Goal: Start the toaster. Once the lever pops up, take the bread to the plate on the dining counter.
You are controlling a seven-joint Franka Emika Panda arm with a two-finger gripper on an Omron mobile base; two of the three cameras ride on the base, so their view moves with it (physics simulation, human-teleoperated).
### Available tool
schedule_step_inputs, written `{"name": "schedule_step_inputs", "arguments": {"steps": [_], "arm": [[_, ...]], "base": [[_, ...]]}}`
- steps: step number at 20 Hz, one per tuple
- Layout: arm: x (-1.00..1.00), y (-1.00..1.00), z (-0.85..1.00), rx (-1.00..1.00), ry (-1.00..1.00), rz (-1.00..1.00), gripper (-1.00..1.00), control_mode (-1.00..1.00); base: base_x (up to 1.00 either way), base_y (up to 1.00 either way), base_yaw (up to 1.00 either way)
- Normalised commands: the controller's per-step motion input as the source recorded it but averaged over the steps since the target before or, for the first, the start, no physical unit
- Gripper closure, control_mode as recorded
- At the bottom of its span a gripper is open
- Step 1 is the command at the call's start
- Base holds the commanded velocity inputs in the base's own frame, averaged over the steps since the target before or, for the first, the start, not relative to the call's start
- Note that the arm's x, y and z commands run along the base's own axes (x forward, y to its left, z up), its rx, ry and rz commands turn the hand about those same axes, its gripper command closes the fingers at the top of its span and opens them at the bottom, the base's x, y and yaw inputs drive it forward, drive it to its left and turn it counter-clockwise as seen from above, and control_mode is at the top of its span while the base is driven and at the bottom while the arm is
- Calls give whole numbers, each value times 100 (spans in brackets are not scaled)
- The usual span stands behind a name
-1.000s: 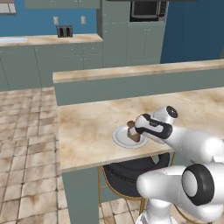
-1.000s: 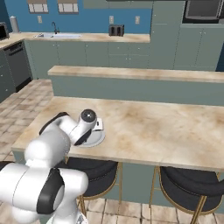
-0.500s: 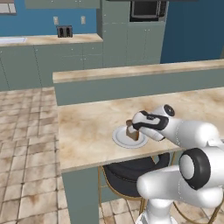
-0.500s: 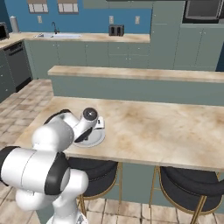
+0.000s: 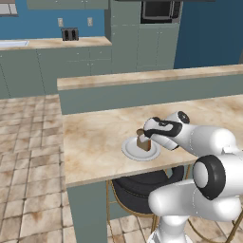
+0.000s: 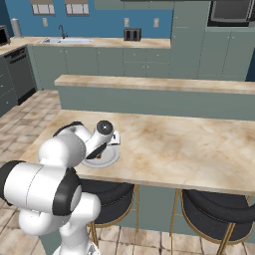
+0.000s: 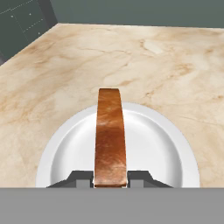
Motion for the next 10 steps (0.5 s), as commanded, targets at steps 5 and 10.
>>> {"name": "schedule_step_inputs", "arguments": {"steps": [5,10], "arm": [[0,3,0,0,0,0,100,-100],[0,0,0,0,-1,0,100,-100]], "base": [[0,0,0],[0,0,0]]}}
